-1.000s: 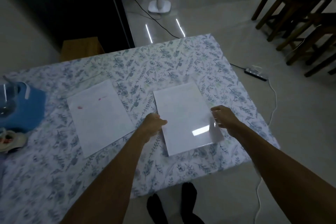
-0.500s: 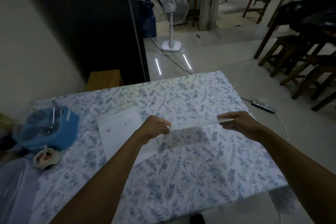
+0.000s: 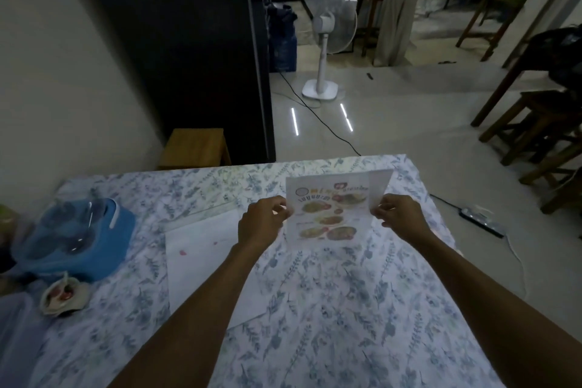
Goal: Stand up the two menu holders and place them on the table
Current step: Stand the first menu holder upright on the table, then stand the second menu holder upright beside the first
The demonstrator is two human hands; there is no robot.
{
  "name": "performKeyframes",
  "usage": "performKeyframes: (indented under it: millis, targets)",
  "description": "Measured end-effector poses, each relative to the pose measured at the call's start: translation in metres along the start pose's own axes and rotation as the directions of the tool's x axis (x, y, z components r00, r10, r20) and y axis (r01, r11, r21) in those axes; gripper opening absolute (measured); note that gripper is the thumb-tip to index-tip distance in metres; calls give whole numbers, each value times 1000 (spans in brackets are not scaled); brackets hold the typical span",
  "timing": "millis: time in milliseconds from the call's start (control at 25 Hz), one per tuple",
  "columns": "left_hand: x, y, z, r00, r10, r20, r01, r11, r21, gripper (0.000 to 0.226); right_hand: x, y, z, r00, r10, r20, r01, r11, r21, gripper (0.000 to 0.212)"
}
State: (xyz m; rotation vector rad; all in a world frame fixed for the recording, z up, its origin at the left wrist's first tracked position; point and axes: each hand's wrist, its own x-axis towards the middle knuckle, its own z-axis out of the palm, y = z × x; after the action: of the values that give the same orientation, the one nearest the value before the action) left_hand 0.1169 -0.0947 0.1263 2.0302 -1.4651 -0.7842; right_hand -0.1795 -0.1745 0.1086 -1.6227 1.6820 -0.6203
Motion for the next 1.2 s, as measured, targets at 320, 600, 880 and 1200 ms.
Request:
performKeyframes:
  millis: [320,600,880,1200]
  targets:
    - [40,0,5,996,-81,-33,83,994,64,14,45,-5,13,991,-100,89,116,973,-200,14]
    - [45,0,6,998,-64,26,60,990,128,27,40,-6,14,993,-73,97,98,952,-291,21]
    - [25,10,-17,998,-7,62,-2,989,145,57,1,-28,12,994,83,67,-56,940,-338,43]
    - [-47,-83,-75,994,-57,92,51,997,64,58,-84,-86,118,974,9,227,82,919,-386,19]
